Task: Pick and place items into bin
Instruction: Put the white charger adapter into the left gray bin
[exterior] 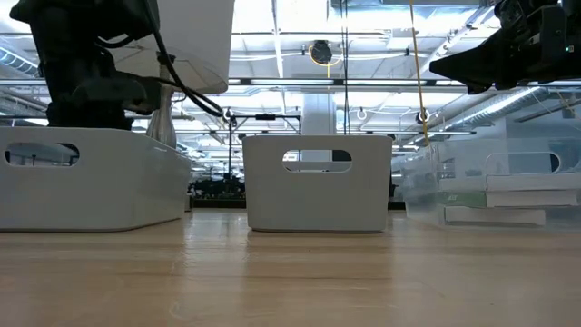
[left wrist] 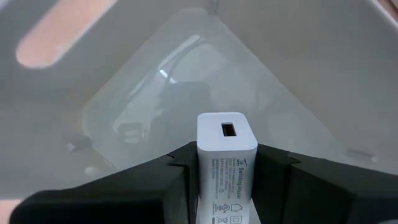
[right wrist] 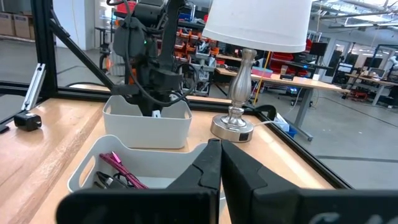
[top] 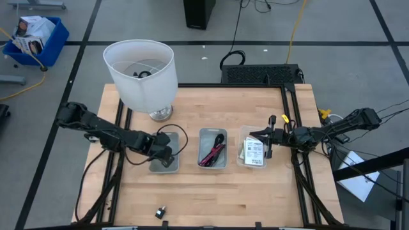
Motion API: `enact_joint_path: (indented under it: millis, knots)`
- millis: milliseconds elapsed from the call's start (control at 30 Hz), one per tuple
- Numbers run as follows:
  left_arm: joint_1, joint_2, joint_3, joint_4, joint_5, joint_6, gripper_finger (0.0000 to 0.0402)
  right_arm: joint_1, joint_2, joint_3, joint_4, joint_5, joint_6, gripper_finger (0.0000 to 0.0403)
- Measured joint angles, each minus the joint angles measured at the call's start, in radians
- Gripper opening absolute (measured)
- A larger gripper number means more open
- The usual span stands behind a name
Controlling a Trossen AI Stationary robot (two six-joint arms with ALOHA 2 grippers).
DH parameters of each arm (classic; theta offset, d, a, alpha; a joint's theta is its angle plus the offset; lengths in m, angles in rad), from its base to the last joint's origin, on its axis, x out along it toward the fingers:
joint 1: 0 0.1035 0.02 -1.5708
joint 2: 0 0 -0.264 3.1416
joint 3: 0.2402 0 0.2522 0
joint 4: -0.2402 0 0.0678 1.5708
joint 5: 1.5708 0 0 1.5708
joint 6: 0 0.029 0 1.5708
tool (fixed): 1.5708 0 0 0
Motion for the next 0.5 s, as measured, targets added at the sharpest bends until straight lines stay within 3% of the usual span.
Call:
enact_joint_path:
  millis: [167,367,500]
  knots:
    - [0.000,0.000,0.000,0.000,0.011,-0.031,0.0102,0.000,0.000,0.000,0.000,0.001,0.000,0.0004]
    - [0.000,0.000,0.000,0.000,0.010,-0.032,0.0220,0.000,0.000,0.000,0.000,0.001,0.000,0.0004]
    - [0.000,0.000,0.000,0.000,0.010,-0.017,0.0264,0.000,0.000,0.000,0.000,0.001,0.000,0.0004]
